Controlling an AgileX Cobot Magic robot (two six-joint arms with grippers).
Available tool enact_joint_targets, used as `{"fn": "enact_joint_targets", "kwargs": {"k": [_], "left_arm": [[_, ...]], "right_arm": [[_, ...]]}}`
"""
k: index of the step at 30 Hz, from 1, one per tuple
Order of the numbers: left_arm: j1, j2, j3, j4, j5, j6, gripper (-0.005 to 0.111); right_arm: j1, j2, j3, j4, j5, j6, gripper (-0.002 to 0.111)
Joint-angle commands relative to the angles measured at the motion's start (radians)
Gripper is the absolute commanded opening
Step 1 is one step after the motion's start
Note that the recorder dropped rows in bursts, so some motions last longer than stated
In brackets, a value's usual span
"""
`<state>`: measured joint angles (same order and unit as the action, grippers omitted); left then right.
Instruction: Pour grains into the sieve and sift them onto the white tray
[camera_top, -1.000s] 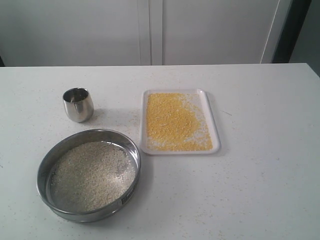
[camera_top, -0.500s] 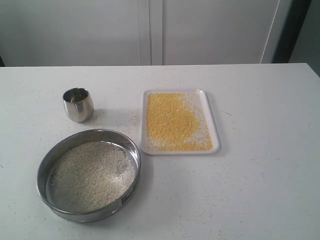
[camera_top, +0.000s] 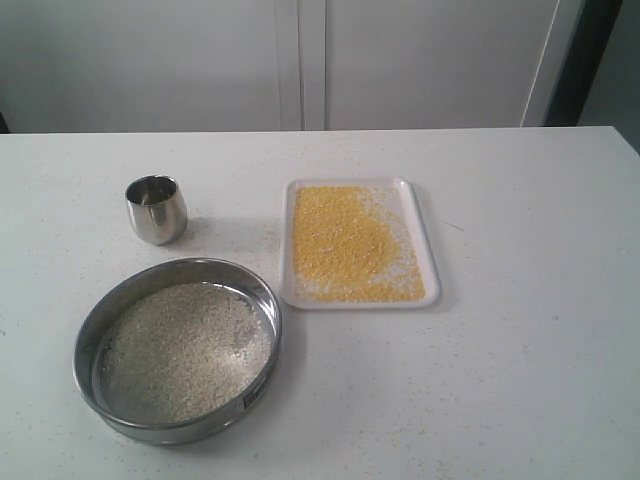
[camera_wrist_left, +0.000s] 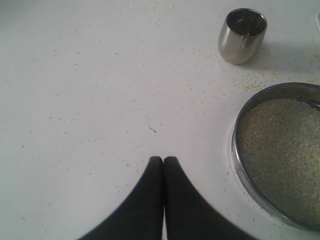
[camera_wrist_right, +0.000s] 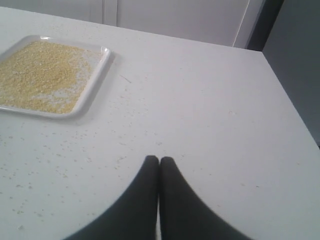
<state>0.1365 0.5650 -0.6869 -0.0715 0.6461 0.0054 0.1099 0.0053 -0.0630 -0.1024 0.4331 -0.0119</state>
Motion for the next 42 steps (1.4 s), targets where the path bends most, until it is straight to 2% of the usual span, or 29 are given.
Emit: {"fn": "enact_joint_targets", "kwargs": {"k": [1, 35, 42], "left_arm": [[0.0, -0.006, 0.003, -0.003, 0.006, 0.003, 0.0], [0.0, -0.006, 0.003, -0.003, 0.006, 0.003, 0.0], [0.0, -0.006, 0.003, -0.003, 0.006, 0.003, 0.0]], "right_arm": [[-0.011, -0.005, 0.024, -0.009, -0.025, -0.011, 0.0], [-0.011, -0.005, 0.063, 0.002, -0.073, -0.011, 0.0], [-0.011, -0.005, 0.063, 0.082, -0.084, -0.011, 0.0]]}}
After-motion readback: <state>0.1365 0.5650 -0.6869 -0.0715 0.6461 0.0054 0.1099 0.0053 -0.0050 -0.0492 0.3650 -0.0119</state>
